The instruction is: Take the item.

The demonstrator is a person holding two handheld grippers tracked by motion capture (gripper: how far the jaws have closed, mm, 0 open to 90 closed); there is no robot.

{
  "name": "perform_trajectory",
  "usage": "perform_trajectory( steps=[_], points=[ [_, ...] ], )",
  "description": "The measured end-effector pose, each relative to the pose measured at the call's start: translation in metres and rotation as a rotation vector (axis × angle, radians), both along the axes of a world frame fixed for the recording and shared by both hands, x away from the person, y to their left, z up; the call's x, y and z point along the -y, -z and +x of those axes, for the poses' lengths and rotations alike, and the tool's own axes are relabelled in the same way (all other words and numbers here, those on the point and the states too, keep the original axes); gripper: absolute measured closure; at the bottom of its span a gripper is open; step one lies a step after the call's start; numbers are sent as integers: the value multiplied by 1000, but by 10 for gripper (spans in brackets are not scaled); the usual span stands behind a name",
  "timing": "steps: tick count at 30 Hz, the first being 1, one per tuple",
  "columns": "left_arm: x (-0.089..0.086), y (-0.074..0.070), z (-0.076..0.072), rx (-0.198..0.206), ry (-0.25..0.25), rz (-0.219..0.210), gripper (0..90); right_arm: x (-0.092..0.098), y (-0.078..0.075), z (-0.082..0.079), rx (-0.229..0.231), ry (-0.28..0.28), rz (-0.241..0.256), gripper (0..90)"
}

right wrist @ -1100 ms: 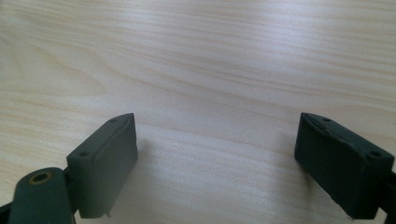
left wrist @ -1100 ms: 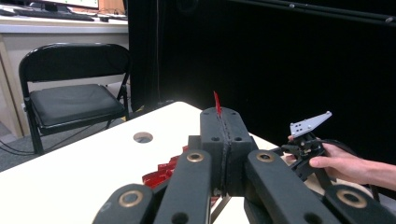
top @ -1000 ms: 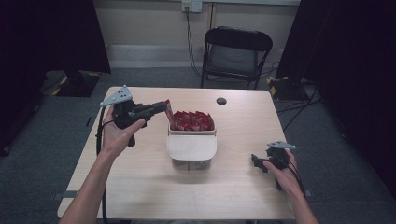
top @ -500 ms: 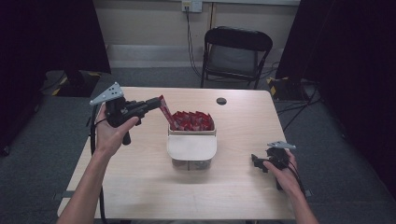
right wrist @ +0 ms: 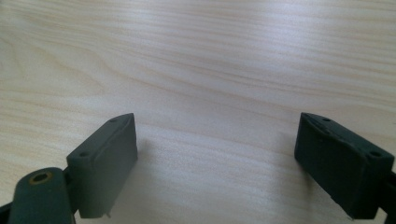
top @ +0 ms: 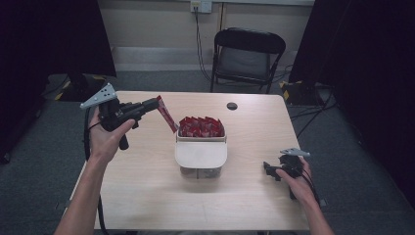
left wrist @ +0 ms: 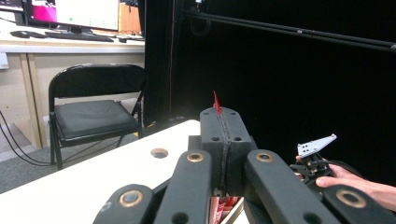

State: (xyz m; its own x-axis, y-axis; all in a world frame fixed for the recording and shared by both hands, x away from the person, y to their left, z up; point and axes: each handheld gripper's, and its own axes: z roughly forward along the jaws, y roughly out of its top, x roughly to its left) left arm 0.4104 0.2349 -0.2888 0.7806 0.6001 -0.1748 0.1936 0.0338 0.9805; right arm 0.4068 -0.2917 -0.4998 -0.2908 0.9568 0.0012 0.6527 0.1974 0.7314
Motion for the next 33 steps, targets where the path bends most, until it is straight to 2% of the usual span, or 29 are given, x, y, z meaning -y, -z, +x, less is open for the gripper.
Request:
perform_trajectory(
  steps=[13,27,33],
  points=[
    [-14,-2,-3,10,-27,11,899,0,0,0,-1,1,2,126],
    [-32,-2,-6,20,-98,50,899,0,0,0,-1,-1,4,126],
    [-45,5,-3,5,-138,56,899,0,0,0,0,-3,0,126]
  ],
)
